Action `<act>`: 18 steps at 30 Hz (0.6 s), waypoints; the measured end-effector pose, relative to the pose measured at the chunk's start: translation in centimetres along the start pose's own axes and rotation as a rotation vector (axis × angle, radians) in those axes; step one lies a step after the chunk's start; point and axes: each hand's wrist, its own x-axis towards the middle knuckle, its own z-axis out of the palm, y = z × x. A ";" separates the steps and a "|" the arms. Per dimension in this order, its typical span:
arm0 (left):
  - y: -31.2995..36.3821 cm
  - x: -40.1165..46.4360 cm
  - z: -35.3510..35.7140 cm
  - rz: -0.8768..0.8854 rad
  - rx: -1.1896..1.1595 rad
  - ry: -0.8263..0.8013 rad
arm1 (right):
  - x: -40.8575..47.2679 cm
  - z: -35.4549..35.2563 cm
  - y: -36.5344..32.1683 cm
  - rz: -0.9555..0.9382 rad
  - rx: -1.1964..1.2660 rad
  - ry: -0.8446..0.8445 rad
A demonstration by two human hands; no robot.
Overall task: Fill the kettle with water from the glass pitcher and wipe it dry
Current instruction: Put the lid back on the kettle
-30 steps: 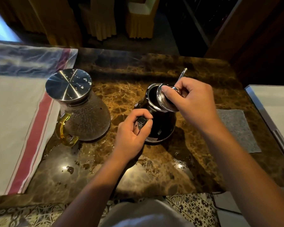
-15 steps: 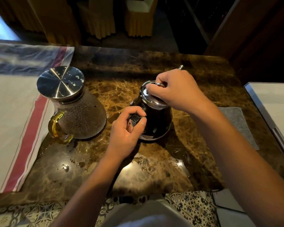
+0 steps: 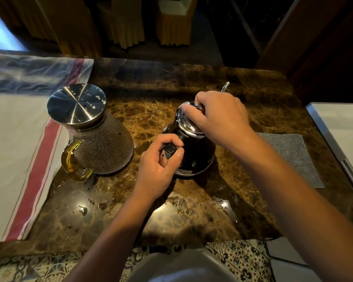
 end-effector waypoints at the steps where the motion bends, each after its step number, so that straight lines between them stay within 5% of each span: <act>1: -0.1 0.0 0.0 0.000 -0.004 -0.005 | 0.0 -0.1 0.0 -0.004 -0.007 0.001; 11: -0.2 -0.1 -0.2 0.026 0.074 -0.033 | 0.1 -0.5 -0.5 -0.127 -0.243 -0.002; 18: 0.1 -0.4 0.2 0.037 0.157 0.033 | -0.7 0.9 0.4 -0.149 -0.142 0.124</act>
